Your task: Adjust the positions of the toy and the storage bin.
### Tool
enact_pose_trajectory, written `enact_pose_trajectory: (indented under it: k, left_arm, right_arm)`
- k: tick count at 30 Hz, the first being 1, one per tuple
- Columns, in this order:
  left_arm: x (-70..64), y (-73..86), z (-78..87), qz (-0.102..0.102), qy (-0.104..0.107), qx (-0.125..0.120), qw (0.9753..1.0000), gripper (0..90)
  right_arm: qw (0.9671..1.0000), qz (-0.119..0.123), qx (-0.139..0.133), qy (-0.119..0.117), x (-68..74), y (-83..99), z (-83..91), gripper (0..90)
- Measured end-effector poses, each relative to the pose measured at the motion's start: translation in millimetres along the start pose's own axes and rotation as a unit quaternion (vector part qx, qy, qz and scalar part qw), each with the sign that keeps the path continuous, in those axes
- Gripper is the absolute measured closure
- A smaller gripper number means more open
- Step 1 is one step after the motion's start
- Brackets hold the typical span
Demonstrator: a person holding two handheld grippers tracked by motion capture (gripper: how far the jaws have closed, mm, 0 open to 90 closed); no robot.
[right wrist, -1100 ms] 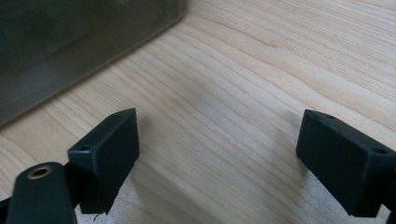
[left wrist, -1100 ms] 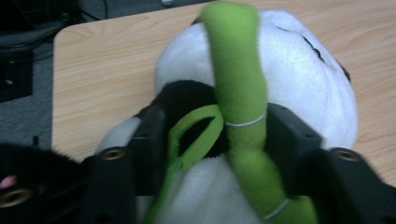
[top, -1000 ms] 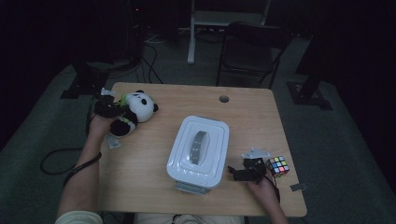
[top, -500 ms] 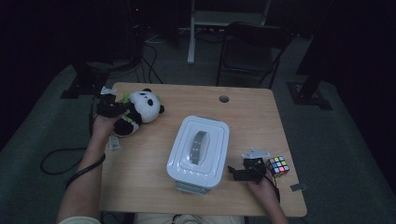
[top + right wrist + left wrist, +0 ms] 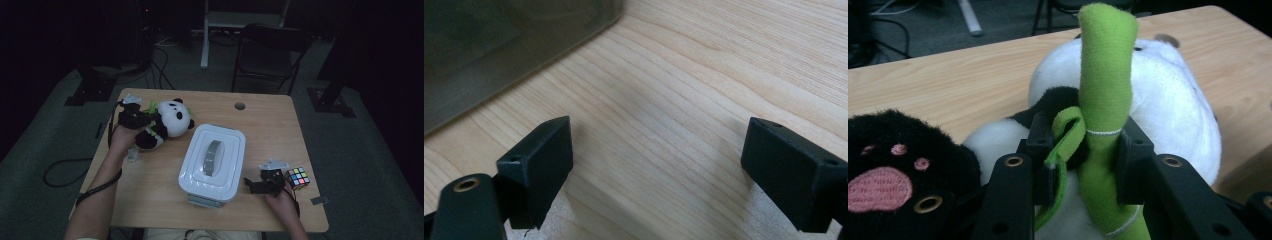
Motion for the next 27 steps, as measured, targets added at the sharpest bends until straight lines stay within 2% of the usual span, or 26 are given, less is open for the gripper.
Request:
enact_pose_trajectory:
  k: [3,11,16,17,20,22,25,27]
  left_arm:
    - [-11.1,2.6,-3.0,-0.013,0.012,0.006,0.9998,68.1]
    - [-25.7,14.5,-18.5,-0.010,0.046,0.016,0.9988,67.8]
    - [-28.9,25.7,-33.8,-0.009,0.050,0.038,0.9980,67.7]
    - [-29.0,26.3,-35.1,0.000,0.055,0.035,0.9979,67.7]
    - [-27.2,26.5,-34.8,-0.006,0.051,0.038,0.9979,67.1]
    - [-27.8,26.0,-34.5,-0.015,0.050,0.045,0.9977,64.8]
    - [-28.2,24.2,-34.0,-0.018,0.053,0.052,0.9971,59.4]
    - [-29.5,23.2,-33.2,-0.017,0.065,0.052,0.9964,53.0]
  right_arm:
    - [1.0000,0.000,0.000,0.000,0.0,0.0,0.0,12.9]
    - [1.0000,0.000,0.000,0.000,0.0,0.0,0.0,12.9]
    - [1.0000,0.000,0.000,0.000,0.0,0.0,0.0,12.9]
    - [1.0000,0.000,0.000,0.000,0.0,0.0,0.0,12.9]
    - [1.0000,0.000,0.000,0.000,0.0,0.0,0.0,12.9]
    - [1.0000,0.000,0.000,0.000,0.0,0.0,0.0,12.9]
    - [1.0000,0.000,0.000,0.000,0.0,0.0,0.0,12.9]
    - [1.0000,0.000,0.000,0.000,0.0,0.0,0.0,12.9]
Point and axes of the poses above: each handheld gripper's, and its own axes: z roughly backward along the jaws, y roughly out of its underside, x roughly to its left, the point moved 9 cm from there along -z, roughly forward along the jaws, and after that the axes turned 3 degrees about -z, right-handed, at the moved point
